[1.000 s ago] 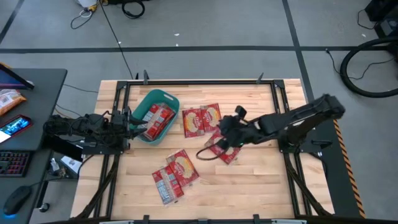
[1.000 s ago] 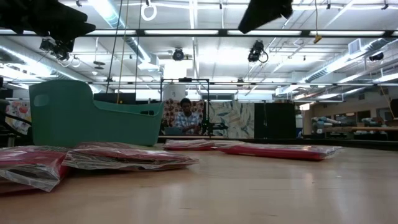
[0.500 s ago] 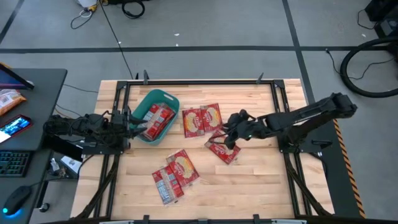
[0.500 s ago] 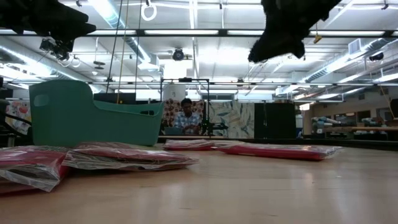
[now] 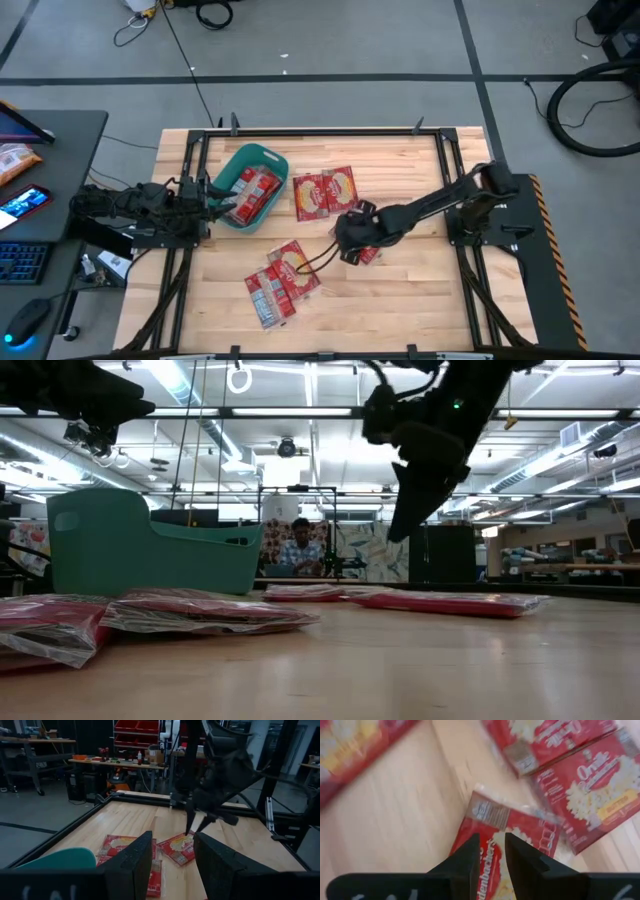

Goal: Sort popcorn bags into baskets
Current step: Put the red popcorn bag into the green bin

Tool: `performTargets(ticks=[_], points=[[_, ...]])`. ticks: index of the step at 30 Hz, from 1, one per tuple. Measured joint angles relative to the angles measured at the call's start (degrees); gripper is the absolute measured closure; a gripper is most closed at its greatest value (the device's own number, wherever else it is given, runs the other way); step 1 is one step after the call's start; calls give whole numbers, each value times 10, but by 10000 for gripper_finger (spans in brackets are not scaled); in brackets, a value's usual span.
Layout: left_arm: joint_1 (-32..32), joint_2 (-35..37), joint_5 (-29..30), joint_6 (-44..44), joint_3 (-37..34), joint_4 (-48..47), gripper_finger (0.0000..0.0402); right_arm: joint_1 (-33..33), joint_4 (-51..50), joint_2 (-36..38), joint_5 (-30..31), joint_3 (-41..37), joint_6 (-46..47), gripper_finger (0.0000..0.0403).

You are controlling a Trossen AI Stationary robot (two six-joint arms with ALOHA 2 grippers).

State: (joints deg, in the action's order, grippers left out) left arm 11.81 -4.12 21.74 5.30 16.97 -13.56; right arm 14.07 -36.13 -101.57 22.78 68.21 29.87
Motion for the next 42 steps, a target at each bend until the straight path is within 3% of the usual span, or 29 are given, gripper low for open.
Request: performTargets(ticks=[10,17,27,42], points=[[0,0,0,3,0,-1,251,8,-212,-74,-101,78,6,230],[0,0,0,3,0,-1,251,63,-346,-110,-106,78,-40,185],[0,0,1,3,0,-1,251,138,-353,-140,1,69,-51,191],[0,-4,1,3,0,-1,251,133,-281,-141,21,15,-81,206]])
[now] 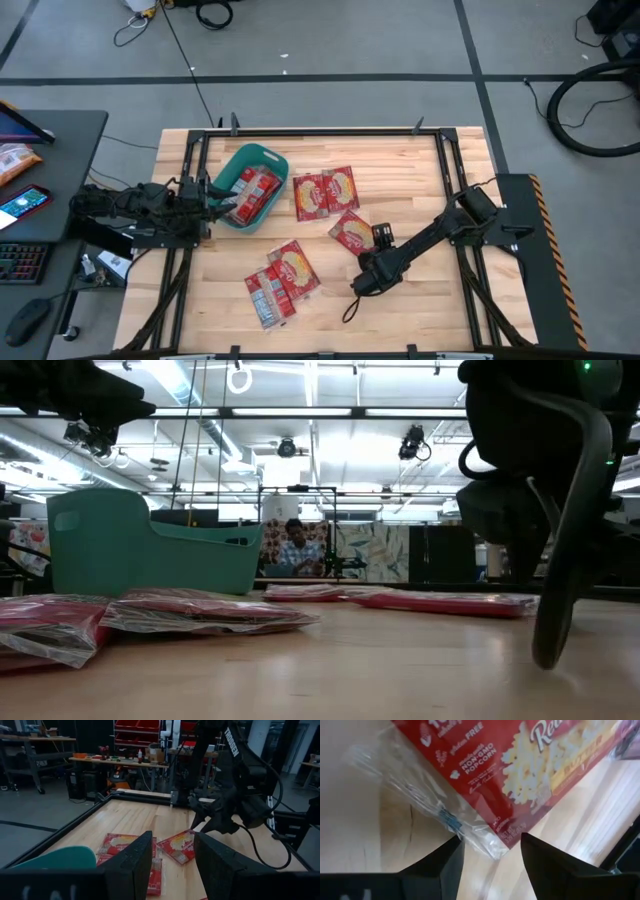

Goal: Sort popcorn bags into baskets
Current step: Put the red popcorn bag into the green bin

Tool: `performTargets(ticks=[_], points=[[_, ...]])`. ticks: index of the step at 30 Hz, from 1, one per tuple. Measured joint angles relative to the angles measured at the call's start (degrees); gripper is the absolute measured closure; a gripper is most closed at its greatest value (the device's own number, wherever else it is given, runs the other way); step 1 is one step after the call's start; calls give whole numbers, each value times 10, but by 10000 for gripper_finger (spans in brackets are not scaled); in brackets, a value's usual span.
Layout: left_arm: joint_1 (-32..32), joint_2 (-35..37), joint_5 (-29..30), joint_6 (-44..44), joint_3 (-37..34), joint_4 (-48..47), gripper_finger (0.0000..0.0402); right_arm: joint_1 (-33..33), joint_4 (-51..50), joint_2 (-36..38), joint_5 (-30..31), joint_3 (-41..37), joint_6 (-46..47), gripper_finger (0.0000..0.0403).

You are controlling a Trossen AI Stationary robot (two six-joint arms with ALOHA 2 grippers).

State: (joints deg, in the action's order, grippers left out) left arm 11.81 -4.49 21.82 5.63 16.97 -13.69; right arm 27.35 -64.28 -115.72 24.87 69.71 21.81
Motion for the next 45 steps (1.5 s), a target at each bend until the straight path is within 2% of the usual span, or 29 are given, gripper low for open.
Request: performTargets(ticks=[4,14,18,25,31,35,40,45], points=[[0,0,0,0,0,0,251,0,7,-1,6,-2,-3,245],[0,0,0,-2,0,0,251,-1,28,-1,-11,-3,40,392],[0,0,0,-3,0,0,251,-3,29,10,-8,14,48,390],[0,0,0,-8,0,-1,251,-25,35,79,-7,49,57,397],[0,0,-11,-9,0,-4,251,-59,129,136,-42,52,72,399],[0,-9,-33,-7,-17,24,251,-79,182,141,-66,52,66,400],[0,-77,-83,-41,-70,180,251,-101,209,136,-97,52,67,401],[0,-181,-84,-56,-65,230,249,-111,234,140,-97,52,80,400]])
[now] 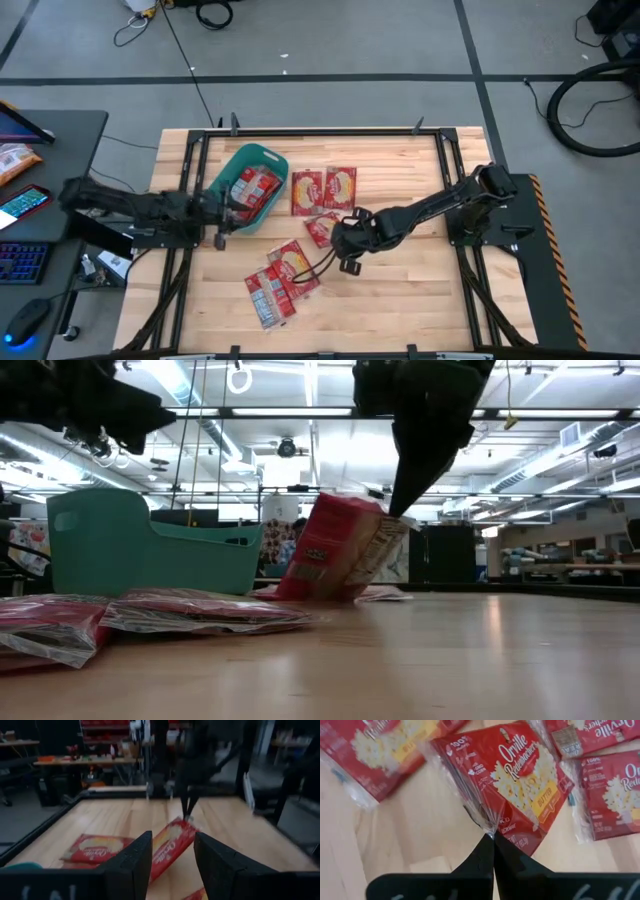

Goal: Sort popcorn bags into baskets
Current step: Put the red popcorn bag into the green bin

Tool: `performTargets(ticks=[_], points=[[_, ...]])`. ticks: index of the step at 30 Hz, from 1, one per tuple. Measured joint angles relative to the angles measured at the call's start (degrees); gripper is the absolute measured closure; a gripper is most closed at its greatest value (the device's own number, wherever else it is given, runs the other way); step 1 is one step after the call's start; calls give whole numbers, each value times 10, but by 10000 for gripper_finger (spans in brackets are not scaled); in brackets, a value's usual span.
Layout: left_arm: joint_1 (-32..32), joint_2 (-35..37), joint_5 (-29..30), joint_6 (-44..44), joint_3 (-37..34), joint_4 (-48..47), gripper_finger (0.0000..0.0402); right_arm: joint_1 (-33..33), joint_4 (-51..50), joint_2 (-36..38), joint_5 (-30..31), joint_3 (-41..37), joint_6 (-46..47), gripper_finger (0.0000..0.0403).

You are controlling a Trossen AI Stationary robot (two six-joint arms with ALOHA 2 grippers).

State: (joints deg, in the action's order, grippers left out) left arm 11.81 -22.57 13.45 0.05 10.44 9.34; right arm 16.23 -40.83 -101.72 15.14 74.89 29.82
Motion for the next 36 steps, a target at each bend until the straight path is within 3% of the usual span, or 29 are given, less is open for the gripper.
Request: performTargets(ticks=[10,16,24,32,36], points=[[1,-222,3,-23,32,63,198,-21,28,0,-39,0,33,400],[1,-307,4,-20,32,122,164,-30,50,0,-46,0,37,400],[26,-393,8,-20,60,164,167,-40,79,0,-49,0,37,400],[62,-517,98,-66,150,157,168,-47,88,0,-60,0,36,400],[64,-577,103,-72,185,153,168,-47,100,0,-63,0,35,400]])
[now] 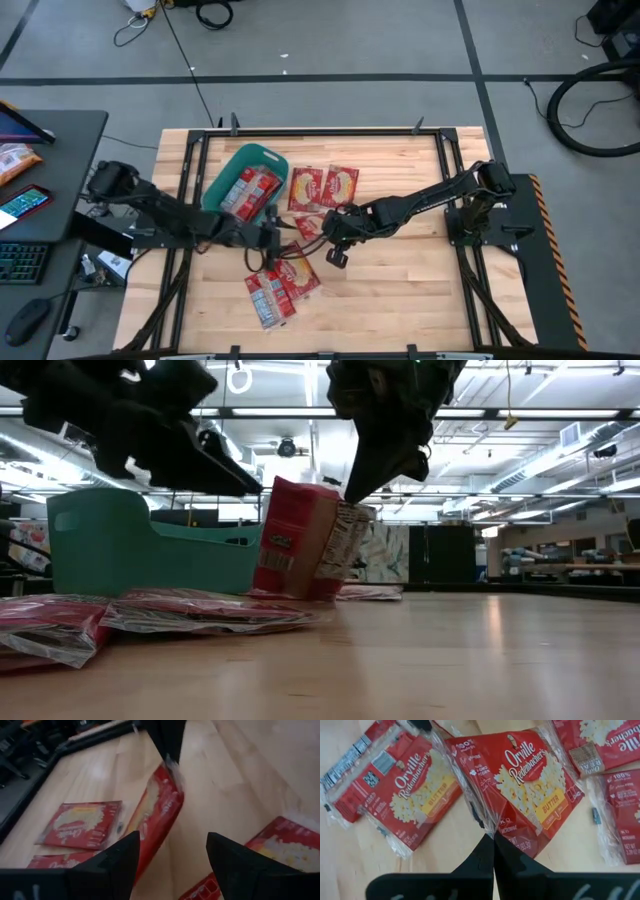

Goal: Sort popcorn bags into baskets
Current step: Put the red popcorn bag into the green bin

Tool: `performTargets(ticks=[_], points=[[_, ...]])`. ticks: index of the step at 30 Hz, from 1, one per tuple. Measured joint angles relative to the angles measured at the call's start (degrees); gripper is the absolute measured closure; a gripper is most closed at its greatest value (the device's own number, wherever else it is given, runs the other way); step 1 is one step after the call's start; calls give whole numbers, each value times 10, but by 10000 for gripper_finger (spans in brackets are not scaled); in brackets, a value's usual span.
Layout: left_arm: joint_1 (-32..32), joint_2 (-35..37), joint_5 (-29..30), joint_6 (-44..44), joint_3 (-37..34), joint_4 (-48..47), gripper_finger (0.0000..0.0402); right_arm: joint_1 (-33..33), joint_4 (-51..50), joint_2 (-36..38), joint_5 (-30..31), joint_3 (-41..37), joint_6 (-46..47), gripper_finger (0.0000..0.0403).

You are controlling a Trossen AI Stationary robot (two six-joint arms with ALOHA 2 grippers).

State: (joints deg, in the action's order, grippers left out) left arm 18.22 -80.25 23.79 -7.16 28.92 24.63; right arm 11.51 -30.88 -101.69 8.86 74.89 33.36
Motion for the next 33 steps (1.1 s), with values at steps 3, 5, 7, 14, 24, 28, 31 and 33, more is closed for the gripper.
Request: performTargets(ticks=[3,5,7,14,24,28,31,33], points=[[0,-42,15,-13,21,0,168,0,12,0,-4,0,-5,400],[0,-67,33,-23,32,-2,169,0,21,0,-12,0,-9,400],[0,-89,50,-25,45,-3,172,0,27,0,-14,0,-14,400],[-7,-108,59,-10,79,-66,246,0,30,0,-13,0,-22,385],[-11,-100,58,9,102,-110,372,0,34,5,-10,0,-130,327],[-17,-65,59,53,102,-131,375,0,-15,32,48,0,-186,313],[-23,-23,60,89,102,-145,368,1,-47,60,132,0,-238,313],[-25,11,59,115,102,-157,368,-4,-40,79,183,-10,-277,313]])
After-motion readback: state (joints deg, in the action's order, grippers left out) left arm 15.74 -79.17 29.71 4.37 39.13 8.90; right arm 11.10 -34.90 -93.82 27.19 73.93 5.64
